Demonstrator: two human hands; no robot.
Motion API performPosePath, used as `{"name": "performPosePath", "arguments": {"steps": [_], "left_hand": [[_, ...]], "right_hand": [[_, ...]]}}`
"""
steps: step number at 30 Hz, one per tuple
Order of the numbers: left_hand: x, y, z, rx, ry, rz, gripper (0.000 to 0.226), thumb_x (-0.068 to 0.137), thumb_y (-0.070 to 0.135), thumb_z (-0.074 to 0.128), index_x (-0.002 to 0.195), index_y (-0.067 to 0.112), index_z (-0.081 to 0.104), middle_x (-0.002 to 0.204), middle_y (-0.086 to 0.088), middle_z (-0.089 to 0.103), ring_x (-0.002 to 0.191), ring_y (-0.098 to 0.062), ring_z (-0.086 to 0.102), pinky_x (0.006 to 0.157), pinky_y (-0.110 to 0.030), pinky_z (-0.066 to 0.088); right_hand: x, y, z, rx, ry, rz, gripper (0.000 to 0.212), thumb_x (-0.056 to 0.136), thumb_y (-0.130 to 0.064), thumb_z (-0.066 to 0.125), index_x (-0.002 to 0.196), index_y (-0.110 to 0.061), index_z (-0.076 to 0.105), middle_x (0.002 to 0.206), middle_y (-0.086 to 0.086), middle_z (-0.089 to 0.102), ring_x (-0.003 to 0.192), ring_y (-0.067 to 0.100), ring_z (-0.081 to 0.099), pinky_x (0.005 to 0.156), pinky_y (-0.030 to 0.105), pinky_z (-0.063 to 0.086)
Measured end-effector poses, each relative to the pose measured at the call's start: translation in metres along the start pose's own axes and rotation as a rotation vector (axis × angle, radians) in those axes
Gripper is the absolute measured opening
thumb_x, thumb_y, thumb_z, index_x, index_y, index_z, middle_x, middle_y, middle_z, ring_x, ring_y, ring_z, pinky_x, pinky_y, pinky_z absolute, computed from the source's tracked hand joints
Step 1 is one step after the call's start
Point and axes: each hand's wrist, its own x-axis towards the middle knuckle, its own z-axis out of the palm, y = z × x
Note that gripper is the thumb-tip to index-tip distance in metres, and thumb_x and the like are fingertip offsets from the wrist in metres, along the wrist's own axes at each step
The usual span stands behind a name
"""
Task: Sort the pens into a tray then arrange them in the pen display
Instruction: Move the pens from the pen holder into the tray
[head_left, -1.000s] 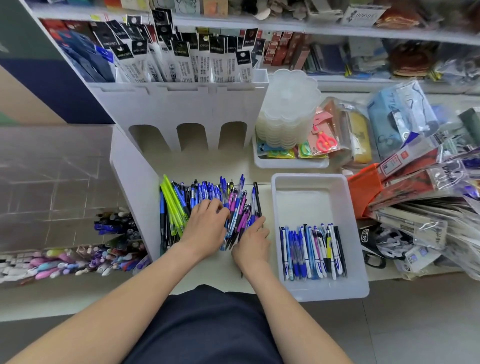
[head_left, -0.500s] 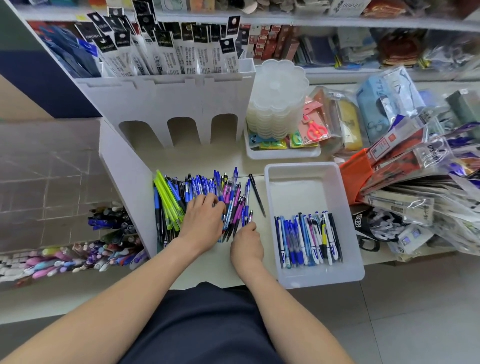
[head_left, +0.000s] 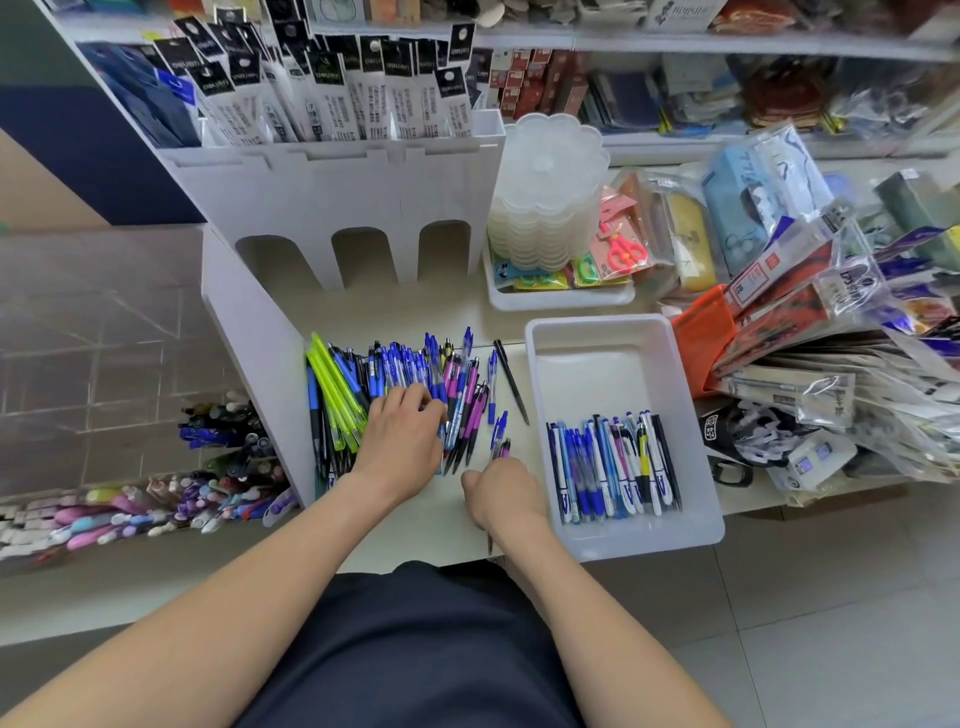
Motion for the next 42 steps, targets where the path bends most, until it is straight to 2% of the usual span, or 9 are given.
{"name": "performPosePath", "arguments": {"steps": [4,12,15,18,21,23,30,35,42], "left_hand": [[-0.001,-0.001,-0.002,-0.049,0.023,-0.017,0.024,0.093,0.016,0.065,0.115,0.018,0.071,0.119,0.000,0.059,0.112,-0.024,0.052,0.100,-0.042,0.045],[-0.005,-0.010,-0.005,-0.085,0.078,-0.028,0.022,0.088,0.011,0.067,0.109,0.016,0.071,0.118,-0.002,0.060,0.109,-0.026,0.053,0.095,-0.043,0.047],[-0.005,-0.014,-0.004,-0.059,0.068,-0.028,0.029,0.088,0.015,0.069,0.116,0.016,0.069,0.125,-0.004,0.057,0.119,-0.029,0.050,0.103,-0.046,0.046],[-0.006,-0.017,-0.002,-0.020,0.045,-0.051,0.039,0.091,0.022,0.065,0.129,0.016,0.062,0.147,-0.013,0.050,0.142,-0.039,0.039,0.118,-0.054,0.037],[-0.006,-0.018,0.000,0.005,0.029,-0.075,0.045,0.095,0.027,0.061,0.138,0.016,0.056,0.156,-0.016,0.042,0.149,-0.044,0.030,0.123,-0.058,0.030],[-0.005,-0.019,-0.001,0.006,0.034,-0.079,0.047,0.096,0.029,0.060,0.140,0.016,0.054,0.157,-0.017,0.042,0.148,-0.044,0.031,0.121,-0.058,0.030],[-0.002,-0.021,-0.007,0.029,0.060,-0.080,0.047,0.092,0.030,0.062,0.137,0.018,0.057,0.151,-0.013,0.046,0.136,-0.041,0.042,0.110,-0.054,0.040],[0.002,-0.024,-0.010,0.054,0.049,-0.038,0.044,0.093,0.028,0.063,0.135,0.018,0.059,0.142,-0.010,0.052,0.131,-0.034,0.048,0.110,-0.049,0.041],[0.004,-0.028,-0.011,0.044,0.037,-0.048,0.044,0.091,0.026,0.076,0.132,0.016,0.066,0.143,-0.006,0.060,0.135,-0.029,0.054,0.114,-0.047,0.042]], "right_hand": [[-0.007,-0.009,-0.027,0.066,0.156,-0.089,0.033,0.102,-0.041,0.050,0.105,-0.008,0.049,0.089,0.005,0.059,0.079,0.029,0.057,0.065,0.034,0.042],[0.042,-0.062,-0.041,0.035,0.295,-0.146,0.030,0.108,-0.027,0.052,0.124,-0.001,0.050,0.112,0.013,0.070,0.099,0.030,0.072,0.070,0.035,0.049],[0.056,-0.060,-0.030,-0.154,0.385,-0.181,0.025,0.109,-0.016,0.043,0.122,0.000,0.057,0.117,0.019,0.061,0.098,0.029,0.065,0.078,0.035,0.053],[0.065,-0.054,-0.018,-0.241,0.412,-0.189,0.034,0.101,-0.015,0.039,0.121,0.001,0.061,0.121,0.024,0.054,0.108,0.032,0.049,0.085,0.038,0.043],[0.071,-0.049,-0.014,-0.248,0.334,-0.176,0.067,0.108,-0.033,0.039,0.161,0.006,0.025,0.163,0.037,0.024,0.151,0.051,0.028,0.122,0.054,0.033],[0.071,-0.050,-0.016,-0.147,0.270,-0.156,0.078,0.109,-0.041,0.038,0.166,0.001,0.007,0.168,0.036,0.013,0.155,0.051,0.020,0.127,0.054,0.025],[0.073,-0.053,-0.020,0.220,0.363,-0.173,0.091,0.101,-0.060,0.044,0.165,-0.002,0.016,0.164,0.021,0.032,0.149,0.038,0.032,0.121,0.051,0.033],[0.077,-0.065,-0.023,0.386,0.212,-0.051,0.116,0.086,-0.084,0.054,0.163,-0.005,0.020,0.162,0.017,0.027,0.148,0.038,0.027,0.119,0.054,0.032],[0.086,-0.085,-0.033,0.426,0.046,-0.011,0.089,0.091,-0.060,0.066,0.147,-0.001,0.030,0.146,0.021,0.033,0.132,0.040,0.035,0.094,0.042,0.037]]}}
